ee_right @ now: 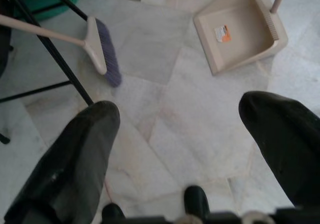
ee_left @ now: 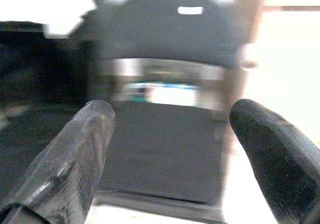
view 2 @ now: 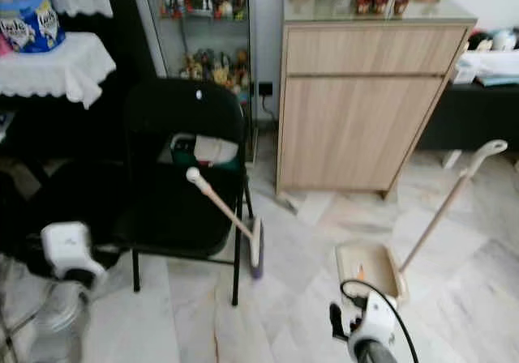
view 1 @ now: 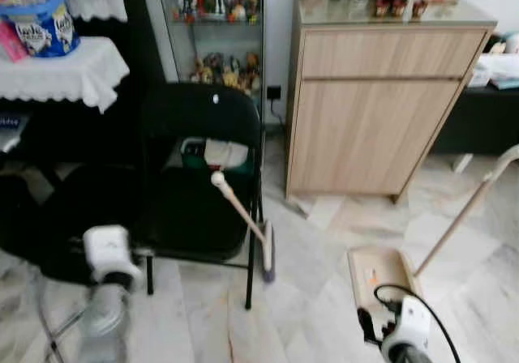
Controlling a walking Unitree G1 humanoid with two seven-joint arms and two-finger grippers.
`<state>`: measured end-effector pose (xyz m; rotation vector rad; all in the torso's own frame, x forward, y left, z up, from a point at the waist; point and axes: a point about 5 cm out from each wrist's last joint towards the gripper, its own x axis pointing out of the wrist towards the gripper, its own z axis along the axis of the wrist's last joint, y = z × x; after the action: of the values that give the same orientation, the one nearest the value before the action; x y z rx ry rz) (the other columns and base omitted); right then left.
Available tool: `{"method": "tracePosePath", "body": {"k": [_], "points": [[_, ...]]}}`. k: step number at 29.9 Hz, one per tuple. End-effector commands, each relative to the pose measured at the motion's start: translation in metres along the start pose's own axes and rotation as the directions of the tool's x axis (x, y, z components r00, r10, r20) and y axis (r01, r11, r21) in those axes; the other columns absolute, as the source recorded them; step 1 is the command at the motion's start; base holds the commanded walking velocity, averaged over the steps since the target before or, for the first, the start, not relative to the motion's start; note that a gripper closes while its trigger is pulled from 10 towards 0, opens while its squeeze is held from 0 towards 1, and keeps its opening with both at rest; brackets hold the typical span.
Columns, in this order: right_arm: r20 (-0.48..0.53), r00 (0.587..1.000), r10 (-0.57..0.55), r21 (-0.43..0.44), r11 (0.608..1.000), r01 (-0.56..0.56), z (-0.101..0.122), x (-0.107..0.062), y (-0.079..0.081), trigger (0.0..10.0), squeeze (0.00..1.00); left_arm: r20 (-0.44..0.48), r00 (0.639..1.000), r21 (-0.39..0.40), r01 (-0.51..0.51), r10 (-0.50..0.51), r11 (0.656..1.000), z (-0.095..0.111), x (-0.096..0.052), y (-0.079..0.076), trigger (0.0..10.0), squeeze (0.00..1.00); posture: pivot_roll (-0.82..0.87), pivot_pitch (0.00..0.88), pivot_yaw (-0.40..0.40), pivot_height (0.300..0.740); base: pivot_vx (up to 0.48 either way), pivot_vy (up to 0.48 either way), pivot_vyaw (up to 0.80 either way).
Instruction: Sweep floor
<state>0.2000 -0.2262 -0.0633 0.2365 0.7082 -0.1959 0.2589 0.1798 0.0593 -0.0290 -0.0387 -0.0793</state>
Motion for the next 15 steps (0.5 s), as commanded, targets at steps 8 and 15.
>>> {"method": "tracePosePath", "body": {"k": [8, 15], "points": [[-0.014, 1.000, -0.014, 0.004, 1.000, 0.014, -0.007, -0.003, -0.005, 10.0, 0.00, 0.012, 0.996, -0.064, 0.090, -0.089, 0.994, 0.013, -0.007, -0.031, 10.0, 1.00, 0.02, 0.030, 0.029, 0.740, 0.000, 0.000, 0.00], [-0.007, 1.000, -0.020, 0.009, 1.000, 0.020, -0.006, -0.004, -0.007, 10.0, 0.00, 0.018, 1.000, 0.000, 0.023, -0.023, 1.000, 0.030, -0.011, 0.001, 10.0, 0.00, 0.03, 0.035, 0.031, 0.740, 0.000, 0.000, 0.00]]}}
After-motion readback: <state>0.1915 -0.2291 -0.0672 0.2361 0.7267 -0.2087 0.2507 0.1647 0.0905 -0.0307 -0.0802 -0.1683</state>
